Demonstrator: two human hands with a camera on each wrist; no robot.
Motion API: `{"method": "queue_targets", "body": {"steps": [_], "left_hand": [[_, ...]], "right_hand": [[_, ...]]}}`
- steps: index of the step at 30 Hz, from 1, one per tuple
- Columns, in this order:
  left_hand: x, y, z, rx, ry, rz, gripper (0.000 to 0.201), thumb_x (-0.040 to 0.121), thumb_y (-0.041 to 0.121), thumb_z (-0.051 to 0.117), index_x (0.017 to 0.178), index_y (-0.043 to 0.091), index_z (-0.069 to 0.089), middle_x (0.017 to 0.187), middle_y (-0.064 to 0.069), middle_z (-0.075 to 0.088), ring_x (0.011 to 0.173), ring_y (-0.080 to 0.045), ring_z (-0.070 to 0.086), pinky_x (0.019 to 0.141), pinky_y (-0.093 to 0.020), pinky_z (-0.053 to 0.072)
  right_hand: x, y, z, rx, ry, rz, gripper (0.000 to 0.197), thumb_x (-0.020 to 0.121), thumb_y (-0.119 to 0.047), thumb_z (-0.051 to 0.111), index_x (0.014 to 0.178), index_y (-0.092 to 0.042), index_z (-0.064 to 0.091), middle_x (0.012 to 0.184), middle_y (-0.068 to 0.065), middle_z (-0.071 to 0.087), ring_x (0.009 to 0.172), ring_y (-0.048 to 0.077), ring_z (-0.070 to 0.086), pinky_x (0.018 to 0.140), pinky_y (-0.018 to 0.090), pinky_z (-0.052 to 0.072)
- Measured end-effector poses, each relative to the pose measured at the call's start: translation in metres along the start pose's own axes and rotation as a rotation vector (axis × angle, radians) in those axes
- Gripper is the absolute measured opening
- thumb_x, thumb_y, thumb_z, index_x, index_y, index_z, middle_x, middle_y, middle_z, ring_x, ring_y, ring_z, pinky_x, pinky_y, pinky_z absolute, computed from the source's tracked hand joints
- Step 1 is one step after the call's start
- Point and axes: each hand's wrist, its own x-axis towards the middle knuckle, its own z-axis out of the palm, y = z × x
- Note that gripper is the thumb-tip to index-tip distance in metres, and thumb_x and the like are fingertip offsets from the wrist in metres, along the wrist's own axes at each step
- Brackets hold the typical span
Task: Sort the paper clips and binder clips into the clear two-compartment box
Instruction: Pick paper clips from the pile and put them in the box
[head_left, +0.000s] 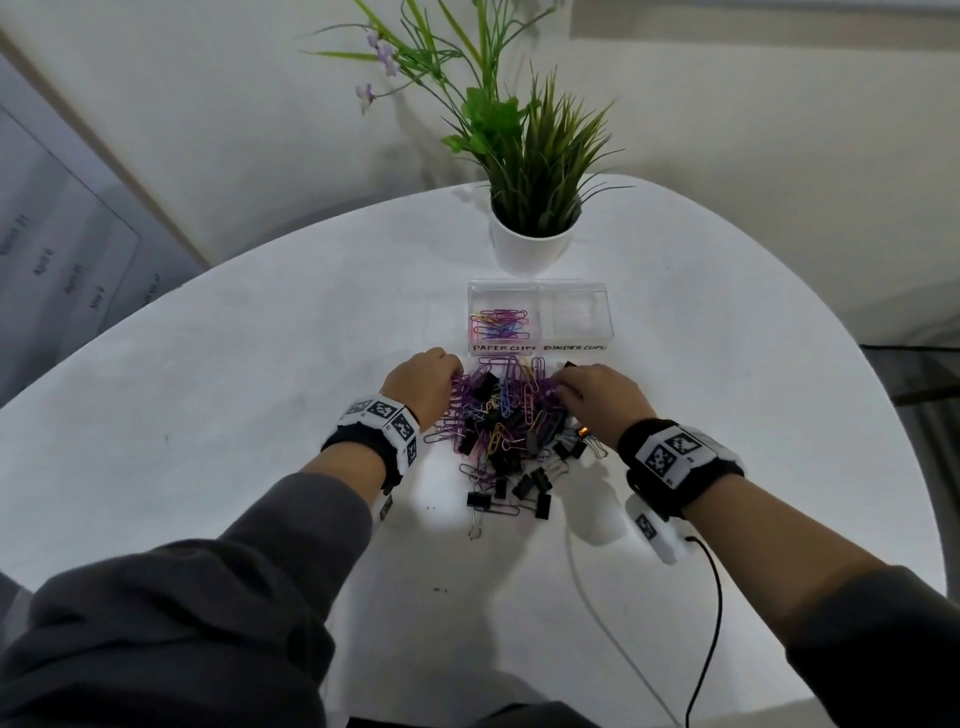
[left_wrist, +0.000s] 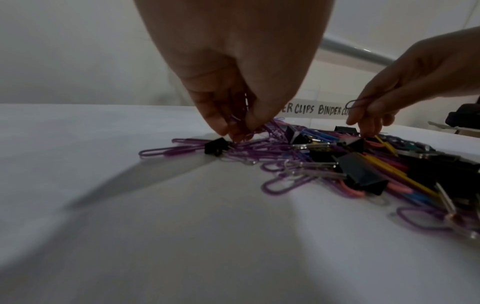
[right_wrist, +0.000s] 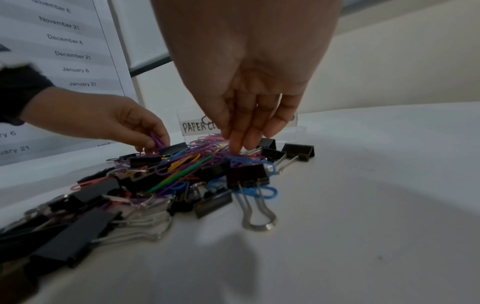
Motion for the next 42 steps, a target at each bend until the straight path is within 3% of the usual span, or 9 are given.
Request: {"method": "queue_targets", "body": {"steps": [4,8,10,13,16,19,24,36,42], "left_hand": [[-0.001,0.003,0.001,0.064,0.004,0.009,0.039,0.093,0.001,0.04,0.128,0.013,0.052,0.127,-0.009,0.054,0.114,-0.027,0.052,0.089,-0.035,0.046],[-0.006,0.007,-0.003,0.076,0.097,0.036,0.036,0.087,0.012,0.049,0.123,0.013,0.053,0.123,-0.008,0.053,0.109,-0.026,0.051,0.084,-0.032,0.043],[-0.008,0.008,-0.006,0.055,0.119,0.038,0.032,0.085,0.021,0.053,0.115,0.011,0.055,0.115,-0.008,0.055,0.102,-0.026,0.053,0.078,-0.03,0.042],[-0.01,0.01,-0.01,-0.004,0.117,0.005,0.027,0.096,0.03,0.042,0.105,0.008,0.054,0.103,-0.009,0.061,0.091,-0.028,0.058,0.072,-0.032,0.042],[-0.008,0.007,-0.011,-0.088,0.075,-0.051,0.028,0.102,0.021,0.029,0.109,0.005,0.051,0.103,-0.014,0.064,0.087,-0.031,0.061,0.073,-0.035,0.045],[-0.005,0.005,-0.012,-0.065,0.023,-0.051,0.031,0.097,0.006,0.034,0.123,0.013,0.048,0.119,-0.01,0.058,0.093,-0.03,0.061,0.076,-0.036,0.048],[0.0,0.0,-0.01,0.105,-0.131,-0.01,0.053,0.09,0.027,0.051,0.14,0.02,0.037,0.135,-0.008,0.042,0.103,-0.028,0.061,0.077,-0.034,0.051],[0.001,-0.003,-0.002,0.044,0.027,0.014,0.02,0.094,0.024,0.053,0.109,0.014,0.06,0.124,-0.004,0.05,0.096,-0.025,0.063,0.071,-0.029,0.047],[-0.002,-0.002,-0.007,0.016,0.068,0.011,0.023,0.098,0.026,0.046,0.112,0.014,0.059,0.119,-0.002,0.058,0.101,-0.025,0.062,0.077,-0.033,0.048]], "right_hand": [[-0.001,-0.004,0.007,0.022,0.045,0.041,0.027,0.098,-0.013,0.037,0.119,-0.01,0.054,0.092,0.015,0.068,0.082,0.033,0.062,0.076,0.041,0.049],[-0.005,-0.004,0.005,0.097,0.099,0.098,0.008,0.098,-0.015,0.036,0.094,-0.008,0.037,0.063,0.004,0.048,0.056,0.025,0.045,0.052,0.03,0.03],[-0.006,-0.004,0.0,0.125,0.08,0.104,0.018,0.1,-0.024,0.034,0.087,-0.011,0.033,0.059,-0.002,0.041,0.051,0.02,0.04,0.048,0.028,0.027],[-0.005,-0.001,-0.007,0.146,0.048,0.125,0.034,0.102,-0.033,0.027,0.082,-0.01,0.041,0.067,0.004,0.048,0.064,0.025,0.046,0.061,0.03,0.033],[0.0,0.002,-0.01,0.237,0.05,0.144,0.027,0.102,-0.018,0.031,0.094,-0.002,0.052,0.09,0.017,0.06,0.081,0.031,0.056,0.071,0.036,0.041],[0.002,0.003,-0.006,0.132,-0.023,0.087,0.023,0.098,-0.01,0.038,0.109,-0.005,0.057,0.112,0.015,0.058,0.088,0.029,0.057,0.078,0.035,0.046],[0.002,0.002,-0.001,-0.103,-0.159,0.081,0.03,0.091,-0.018,0.052,0.121,-0.015,0.054,0.125,0.008,0.053,0.102,0.03,0.06,0.079,0.035,0.048],[0.01,0.002,0.007,-0.019,-0.117,0.089,0.023,0.097,-0.026,0.047,0.107,-0.006,0.053,0.114,0.011,0.054,0.096,0.031,0.06,0.074,0.033,0.042],[0.005,0.009,0.003,0.137,-0.048,0.113,0.014,0.1,-0.022,0.038,0.091,-0.011,0.038,0.084,0.01,0.054,0.071,0.024,0.049,0.064,0.03,0.034]]}}
